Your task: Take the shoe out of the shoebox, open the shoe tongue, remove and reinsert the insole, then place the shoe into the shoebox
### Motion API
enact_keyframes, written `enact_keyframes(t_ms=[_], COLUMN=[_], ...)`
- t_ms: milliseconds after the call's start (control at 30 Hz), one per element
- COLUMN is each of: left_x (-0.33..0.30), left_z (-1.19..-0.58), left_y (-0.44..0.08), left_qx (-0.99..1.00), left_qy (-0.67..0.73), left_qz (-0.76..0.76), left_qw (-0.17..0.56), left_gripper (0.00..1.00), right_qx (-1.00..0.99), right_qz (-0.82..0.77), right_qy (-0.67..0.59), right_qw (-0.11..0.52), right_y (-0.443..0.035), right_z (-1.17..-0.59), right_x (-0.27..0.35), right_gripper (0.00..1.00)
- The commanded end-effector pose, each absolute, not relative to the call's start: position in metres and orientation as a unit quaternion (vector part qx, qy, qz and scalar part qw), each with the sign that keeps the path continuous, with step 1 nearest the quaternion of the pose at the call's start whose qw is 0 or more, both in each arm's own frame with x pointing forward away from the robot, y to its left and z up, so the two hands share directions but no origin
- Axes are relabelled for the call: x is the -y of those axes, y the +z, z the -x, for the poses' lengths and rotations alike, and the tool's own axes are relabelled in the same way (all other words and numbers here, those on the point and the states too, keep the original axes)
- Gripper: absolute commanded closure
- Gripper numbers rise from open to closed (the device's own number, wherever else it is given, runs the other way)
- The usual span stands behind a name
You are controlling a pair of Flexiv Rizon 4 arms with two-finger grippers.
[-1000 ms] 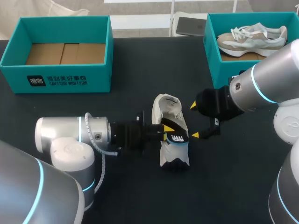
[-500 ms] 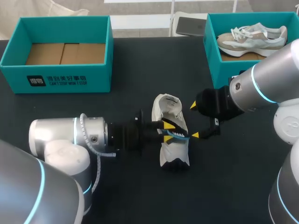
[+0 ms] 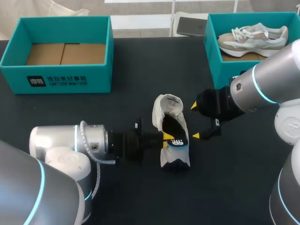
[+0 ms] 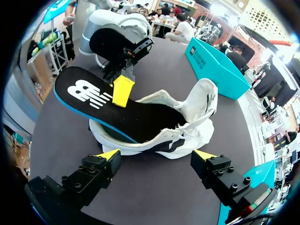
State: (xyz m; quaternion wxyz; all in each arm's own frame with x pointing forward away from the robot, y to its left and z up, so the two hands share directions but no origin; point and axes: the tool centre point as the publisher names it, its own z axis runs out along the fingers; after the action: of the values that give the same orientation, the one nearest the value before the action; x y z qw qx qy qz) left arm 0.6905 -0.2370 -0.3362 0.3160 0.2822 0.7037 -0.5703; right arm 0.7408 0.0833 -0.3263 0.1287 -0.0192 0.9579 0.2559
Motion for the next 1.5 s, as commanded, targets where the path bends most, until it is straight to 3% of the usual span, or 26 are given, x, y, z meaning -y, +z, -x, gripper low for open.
enact_keyframes(t_ms=[33,400,433,500,667,1033,1100,1167,1500], left_x=[0.245,0.234,0.233,0.230,0.226,0.238,0.239,0.241,0.237], left_z=[-0.706,-0.713,-0.712,-0.708,-0.700,-0.679,-0.680,-0.683,-0.711], left_y=[-0.344,-0.352,-0.350,-0.345,-0.332,-0.321,-0.326,-0.333,-0.353], left_qx=[-0.707,-0.718,-0.719,-0.717,-0.709,-0.693,-0.695,-0.698,-0.713], left_qy=[-0.562,-0.549,-0.549,-0.549,-0.551,-0.566,-0.565,-0.564,-0.535], left_qz=[-0.283,-0.267,-0.268,-0.270,-0.279,-0.298,-0.299,-0.299,-0.305], left_qw=[0.323,0.334,0.333,0.333,0.342,0.333,0.329,0.325,0.334], left_gripper=[1.00,1.00,0.98,0.76,0.74,0.77,0.85,1.00,1.00], right_qx=[-0.958,-0.958,-0.958,-0.958,-0.958,-0.958,-0.958,-0.958,-0.958], right_qz=[0.018,0.018,0.018,0.018,0.018,0.018,0.018,0.018,0.018], right_qy=[0.254,0.254,0.254,0.254,0.254,0.254,0.254,0.254,0.254], right_qw=[0.130,0.130,0.130,0.130,0.130,0.130,0.130,0.130,0.130], right_y=[-0.327,-0.327,-0.327,-0.327,-0.327,-0.327,-0.327,-0.327,-0.327], right_z=[-0.740,-0.740,-0.740,-0.740,-0.740,-0.740,-0.740,-0.740,-0.740], right_x=[-0.085,-0.085,-0.085,-0.085,-0.085,-0.085,-0.085,-0.085,-0.085], right_gripper=[0.00,0.00,0.00,0.00,0.00,0.00,0.00,0.00,0.00])
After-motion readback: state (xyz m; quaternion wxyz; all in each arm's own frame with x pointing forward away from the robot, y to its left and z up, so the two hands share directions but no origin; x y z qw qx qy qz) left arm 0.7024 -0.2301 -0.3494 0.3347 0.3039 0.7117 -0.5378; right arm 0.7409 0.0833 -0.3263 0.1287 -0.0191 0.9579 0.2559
